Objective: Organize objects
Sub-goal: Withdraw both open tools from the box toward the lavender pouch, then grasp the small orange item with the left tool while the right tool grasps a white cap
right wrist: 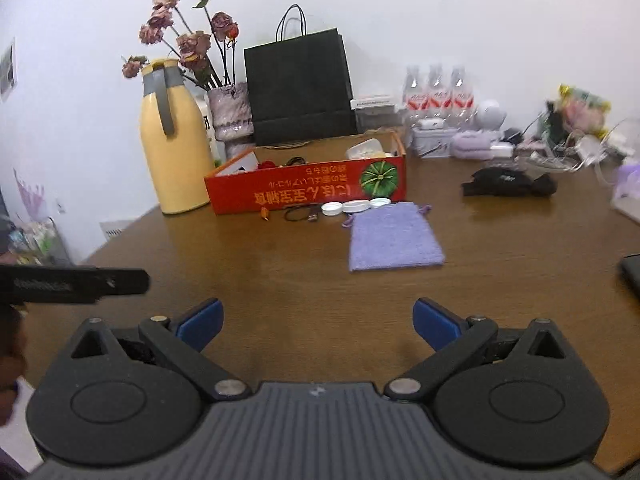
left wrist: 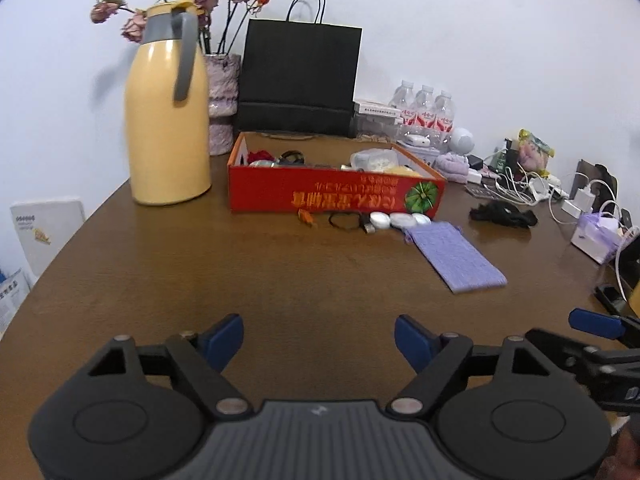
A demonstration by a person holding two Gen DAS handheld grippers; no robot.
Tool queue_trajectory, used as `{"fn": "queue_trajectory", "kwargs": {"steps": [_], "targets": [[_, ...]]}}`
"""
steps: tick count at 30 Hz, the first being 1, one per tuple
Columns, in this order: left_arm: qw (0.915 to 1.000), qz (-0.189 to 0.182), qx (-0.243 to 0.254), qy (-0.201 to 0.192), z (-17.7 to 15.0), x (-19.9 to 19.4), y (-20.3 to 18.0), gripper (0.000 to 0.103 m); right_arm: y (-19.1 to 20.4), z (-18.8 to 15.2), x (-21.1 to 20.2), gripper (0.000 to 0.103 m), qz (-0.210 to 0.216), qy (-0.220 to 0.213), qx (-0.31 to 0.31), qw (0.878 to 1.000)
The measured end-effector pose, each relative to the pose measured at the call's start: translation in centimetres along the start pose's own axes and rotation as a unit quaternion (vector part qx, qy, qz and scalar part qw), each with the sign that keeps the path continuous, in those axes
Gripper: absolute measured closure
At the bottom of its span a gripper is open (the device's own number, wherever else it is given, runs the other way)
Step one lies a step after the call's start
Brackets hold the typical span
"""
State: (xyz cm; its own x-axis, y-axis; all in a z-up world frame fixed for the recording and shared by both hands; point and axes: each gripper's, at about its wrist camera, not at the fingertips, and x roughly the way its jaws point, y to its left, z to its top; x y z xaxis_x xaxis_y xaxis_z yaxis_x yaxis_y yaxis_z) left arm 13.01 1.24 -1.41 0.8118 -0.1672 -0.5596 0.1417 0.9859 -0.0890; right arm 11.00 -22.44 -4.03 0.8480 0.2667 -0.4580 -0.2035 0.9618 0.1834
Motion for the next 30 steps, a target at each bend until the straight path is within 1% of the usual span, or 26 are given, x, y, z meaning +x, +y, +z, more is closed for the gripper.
{"fn": "queue_trajectory", "kwargs": {"steps": [2,3,4,5,7,8,9,10,11,13,14,16,18,19,21,22,24,25,27,30], "targets": [[0.9999,-0.01,0.002,-0.009,1.6,2.7,0.3,0.027,-0.7,1.4,1.8,0.004,-0.011,-0.003,-0.021,1.0],[0.9998,-0.018,0.001,-0.003,2.6,4.6,0.5,0.029,-0.9,2.3,2.9,0.011,-0.02,-0.006,-0.036,0.999],[0.9997,-0.024,0.001,0.007,3.6,6.6,0.8,0.038,-1.4,3.3,4.1,0.022,-0.026,-0.011,-0.052,0.998],[0.9995,-0.026,0.001,0.019,4.6,8.6,0.9,0.047,-2.0,4.3,5.4,0.027,-0.031,-0.013,-0.061,0.998],[0.9988,-0.03,0.002,0.039,6.6,12.7,1.2,0.05,-3.6,6.6,8.7,0.048,-0.033,-0.001,-0.062,0.998],[0.9985,-0.031,0.001,0.044,7.4,14.4,1.3,0.05,-4.5,7.7,10.6,0.053,-0.026,0.015,-0.059,0.998],[0.9984,-0.028,0.002,0.049,8.4,16.4,1.3,0.05,-5.4,8.7,12.3,0.061,-0.018,0.027,-0.054,0.998],[0.9983,-0.022,0.002,0.053,8.9,17.8,1.3,0.05,-6.3,9.6,14.3,0.061,-0.011,0.035,-0.048,0.998],[0.9983,-0.017,0.005,0.056,9.4,19.2,1.2,0.049,-7.0,10.3,16.3,0.062,-0.014,0.048,-0.048,0.998],[0.9977,0.002,0.009,0.067,10.0,21.7,1.1,0.05,-8.0,11.0,19.8,0.063,-0.03,0.068,-0.05,0.996],[0.9976,0.008,0.012,0.068,10.2,22.6,1.0,0.05,-8.4,11.2,21.4,0.068,-0.037,0.073,-0.052,0.995],[0.9976,0.01,0.012,0.067,10.3,23.7,1.0,0.052,-9.0,11.1,23.7,0.078,-0.048,0.083,-0.05,0.994],[0.9982,0.013,0.014,0.056,10.3,24.4,1.0,0.057,-9.4,10.8,25.1,0.08,-0.046,0.094,-0.044,0.994],[0.9984,0.017,0.017,0.05,10.3,24.6,1.1,0.064,-9.5,10.5,25.5,0.08,-0.043,0.094,-0.043,0.994],[0.9987,0.021,0.019,0.041,10.0,24.6,1.1,0.075,-9.4,9.7,25.8,0.082,-0.04,0.088,-0.049,0.994],[0.9989,0.014,0.023,0.039,9.9,24.4,1.2,0.089,-9.3,9.5,25.7,0.085,-0.042,0.083,-0.053,0.994],[0.9991,0.006,0.015,0.039,9.7,24.1,1.5,0.091,-8.8,9.3,25.4,0.095,-0.042,0.08,-0.068,0.994],[0.9991,0.005,0.011,0.042,9.8,24.0,1.6,0.091,-8.6,9.3,25.3,0.097,-0.044,0.079,-0.073,0.993],[0.999,0.006,0.014,0.042,9.8,23.4,1.5,0.091,-8.5,9.4,24.9,0.099,-0.049,0.064,-0.073,0.994],[0.9994,0.018,0.012,0.026,9.9,21.2,1.3,0.091,-8.8,9.9,23.4,0.099,-0.057,0.041,-0.06,0.996]]}}
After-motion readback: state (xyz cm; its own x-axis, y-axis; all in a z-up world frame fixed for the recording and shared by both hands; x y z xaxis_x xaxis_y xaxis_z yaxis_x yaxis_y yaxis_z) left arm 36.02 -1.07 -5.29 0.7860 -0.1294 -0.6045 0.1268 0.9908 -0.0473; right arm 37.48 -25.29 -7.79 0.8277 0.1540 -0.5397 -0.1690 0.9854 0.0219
